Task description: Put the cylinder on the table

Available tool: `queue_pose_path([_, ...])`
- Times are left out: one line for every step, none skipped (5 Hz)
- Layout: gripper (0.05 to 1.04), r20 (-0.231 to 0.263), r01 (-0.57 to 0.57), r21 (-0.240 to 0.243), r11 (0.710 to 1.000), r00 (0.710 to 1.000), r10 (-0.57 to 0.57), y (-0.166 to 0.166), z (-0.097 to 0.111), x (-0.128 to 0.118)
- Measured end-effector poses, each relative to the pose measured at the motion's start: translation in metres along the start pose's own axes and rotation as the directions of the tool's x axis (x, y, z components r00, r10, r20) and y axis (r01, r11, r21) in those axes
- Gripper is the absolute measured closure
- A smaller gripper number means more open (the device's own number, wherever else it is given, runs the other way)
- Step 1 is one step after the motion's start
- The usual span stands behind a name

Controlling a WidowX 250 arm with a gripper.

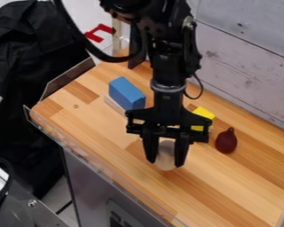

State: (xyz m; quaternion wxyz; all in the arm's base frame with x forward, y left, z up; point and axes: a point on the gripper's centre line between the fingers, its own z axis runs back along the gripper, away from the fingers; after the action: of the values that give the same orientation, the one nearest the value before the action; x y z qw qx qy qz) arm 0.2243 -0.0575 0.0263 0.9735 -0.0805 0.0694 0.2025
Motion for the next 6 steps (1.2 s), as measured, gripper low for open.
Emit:
queue_pose_path([0.600,-0.001,0.003,-0.013,1.000,1.000,-0.003,-0.001,-0.006,0.003])
queue_pose_path([0.600,-0.037,-0.004,-0.003,1.000,0.999,0.004,0.003,-0.018,0.004])
queue_pose_path([0.557,-0.038,-0.009,-0.002,1.000,0.999,0.009,0.001,-0.023,0.008])
queue_pose_path([0.247,-0.058,-0.018,0.022,1.000,0.998,0.019,0.005,-0.026,0.008])
queue_pose_path([0.076,-0.009,-0.020,-0.030,0.999,1.000,0.020,-0.004,-0.006,0.009])
queue_pose_path([0.083,0.159,0.021,-0.084,0.996,0.987,-0.008,-0.014,0.043,0.021])
